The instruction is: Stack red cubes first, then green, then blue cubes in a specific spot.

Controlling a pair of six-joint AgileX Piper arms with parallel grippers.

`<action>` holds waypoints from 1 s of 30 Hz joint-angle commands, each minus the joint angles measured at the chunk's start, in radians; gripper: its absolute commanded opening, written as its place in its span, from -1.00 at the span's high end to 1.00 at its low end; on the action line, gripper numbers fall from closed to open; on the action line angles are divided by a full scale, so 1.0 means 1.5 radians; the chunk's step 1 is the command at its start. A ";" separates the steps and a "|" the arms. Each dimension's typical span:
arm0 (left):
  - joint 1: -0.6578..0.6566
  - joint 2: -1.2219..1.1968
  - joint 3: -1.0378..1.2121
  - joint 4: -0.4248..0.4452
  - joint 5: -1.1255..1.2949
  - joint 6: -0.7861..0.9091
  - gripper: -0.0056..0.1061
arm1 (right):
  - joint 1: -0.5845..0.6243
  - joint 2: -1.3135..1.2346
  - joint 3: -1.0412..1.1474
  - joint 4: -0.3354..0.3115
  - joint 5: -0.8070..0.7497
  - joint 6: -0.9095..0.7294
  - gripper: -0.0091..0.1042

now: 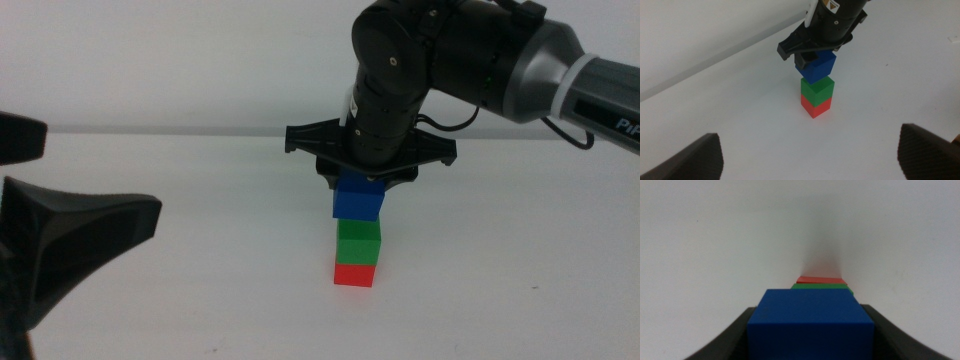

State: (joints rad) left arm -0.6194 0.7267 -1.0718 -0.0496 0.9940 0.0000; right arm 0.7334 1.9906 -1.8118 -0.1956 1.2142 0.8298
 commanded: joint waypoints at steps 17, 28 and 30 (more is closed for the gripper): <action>0.002 -0.003 0.002 -0.001 -0.012 0.000 -0.78 | -0.002 0.019 0.010 0.013 0.070 -0.055 0.75; 0.002 -0.003 0.002 -0.001 -0.012 0.000 -0.78 | -0.007 0.032 0.010 0.012 0.070 -0.056 0.75; 0.002 -0.003 0.002 -0.001 -0.012 0.000 -0.78 | -0.008 0.032 0.010 0.012 0.070 -0.056 0.75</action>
State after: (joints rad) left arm -0.6194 0.7267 -1.0718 -0.0496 0.9940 0.0000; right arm 0.7257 2.0409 -1.7993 -0.1651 1.2162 0.7539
